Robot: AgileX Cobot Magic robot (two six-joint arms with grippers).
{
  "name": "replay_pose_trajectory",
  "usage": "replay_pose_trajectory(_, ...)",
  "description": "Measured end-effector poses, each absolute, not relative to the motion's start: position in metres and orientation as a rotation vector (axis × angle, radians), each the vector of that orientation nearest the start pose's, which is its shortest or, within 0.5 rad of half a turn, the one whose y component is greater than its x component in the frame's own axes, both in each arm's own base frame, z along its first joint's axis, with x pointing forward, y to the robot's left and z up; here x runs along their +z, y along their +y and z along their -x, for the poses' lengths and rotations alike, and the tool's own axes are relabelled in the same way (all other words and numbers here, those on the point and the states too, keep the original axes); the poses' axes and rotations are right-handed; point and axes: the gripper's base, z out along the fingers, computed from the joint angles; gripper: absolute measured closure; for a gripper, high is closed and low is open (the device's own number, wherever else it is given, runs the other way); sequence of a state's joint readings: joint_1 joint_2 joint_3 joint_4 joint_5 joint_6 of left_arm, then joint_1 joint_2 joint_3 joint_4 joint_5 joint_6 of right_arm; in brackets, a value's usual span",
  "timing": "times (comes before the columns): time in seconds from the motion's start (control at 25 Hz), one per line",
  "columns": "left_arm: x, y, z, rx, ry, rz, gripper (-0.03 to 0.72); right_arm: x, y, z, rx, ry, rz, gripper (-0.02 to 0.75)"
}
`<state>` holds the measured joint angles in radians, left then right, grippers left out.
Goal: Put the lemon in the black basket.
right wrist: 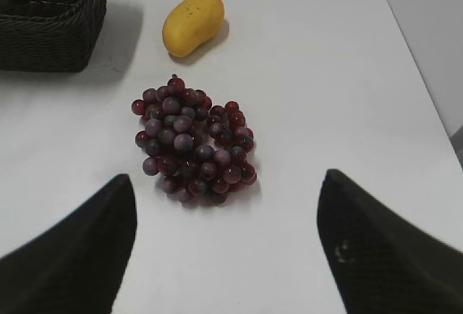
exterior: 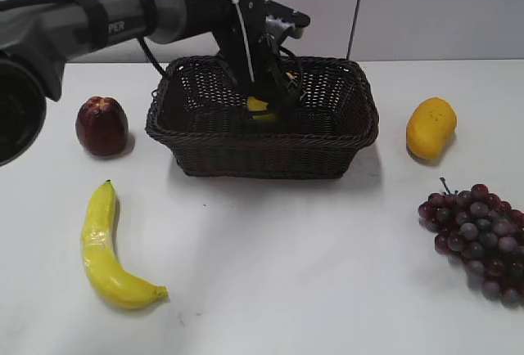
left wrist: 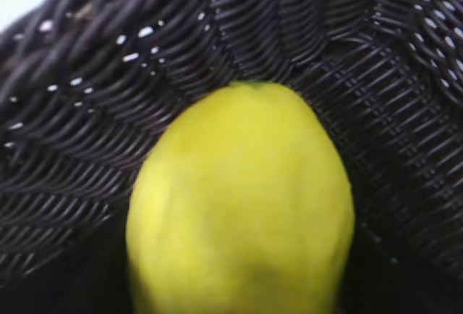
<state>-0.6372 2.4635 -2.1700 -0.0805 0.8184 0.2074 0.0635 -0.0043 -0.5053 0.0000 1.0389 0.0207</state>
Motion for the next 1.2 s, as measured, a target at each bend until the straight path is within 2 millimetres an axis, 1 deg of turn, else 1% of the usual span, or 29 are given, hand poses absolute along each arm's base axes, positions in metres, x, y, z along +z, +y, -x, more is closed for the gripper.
replay_pose_trajectory(0.16, 0.159, -0.326, -0.431, -0.254, 2.422, -1.028, 0.145, 0.280, 0.000, 0.005, 0.054, 2.013, 0.043, 0.149)
replay_pose_trajectory(0.28, 0.158, -0.325, -0.429, -0.250, 2.445, -1.039, 0.045, 0.280, 0.000, 0.005, 0.054, 2.013, 0.043, 0.149)
replay_pose_trajectory(0.32, 0.158, -0.325, -0.428, -0.251, 2.460, -1.044, 0.025, 0.280, 0.000, 0.005, 0.054, 2.013, 0.043, 0.149)
replay_pose_trajectory(0.4, 0.159, -0.325, -0.425, -0.274, 2.498, -1.050, 0.013, 0.280, 0.000, 0.005, 0.054, 2.013, 0.043, 0.149)
replay_pose_trajectory(0.52, 0.167, -0.326, -0.421, -0.310, 2.542, -1.060, 0.009, 0.280, 0.000, 0.005, 0.054, 2.013, 0.043, 0.149)
replay_pose_trajectory(0.6, 0.177, -0.326, -0.420, -0.319, 2.549, -1.067, 0.009, 0.280, 0.000, 0.005, 0.054, 2.013, 0.043, 0.149)
replay_pose_trajectory(0.68, 0.192, -0.325, -0.419, -0.326, 2.535, -1.069, 0.010, 0.280, 0.000, 0.005, 0.054, 2.013, 0.043, 0.149)
replay_pose_trajectory(0.8, 0.233, -0.322, -0.415, -0.341, 2.475, -1.019, 0.013, 0.280, 0.000, 0.005, 0.054, 2.013, 0.043, 0.149)
replay_pose_trajectory(0.88, 0.260, -0.315, -0.413, -0.334, 2.441, -0.975, 0.017, 0.280, 0.000, 0.005, 0.054, 2.013, 0.043, 0.149)
replay_pose_trajectory(0.96, 0.282, -0.302, -0.413, -0.308, 2.429, -0.930, 0.022, 0.280, 0.000, 0.005, 0.054, 2.013, 0.043, 0.149)
replay_pose_trajectory(1.04, 0.290, -0.282, -0.418, -0.265, 2.479, -0.881, 0.026, 0.280, 0.000, 0.005, 0.054, 2.013, 0.043, 0.149)
replay_pose_trajectory(1.2, 0.286, -0.240, -0.438, -0.237, 2.581, -0.703, 0.047, 0.280, 0.000, 0.005, 0.054, 2.013, 0.043, 0.149)
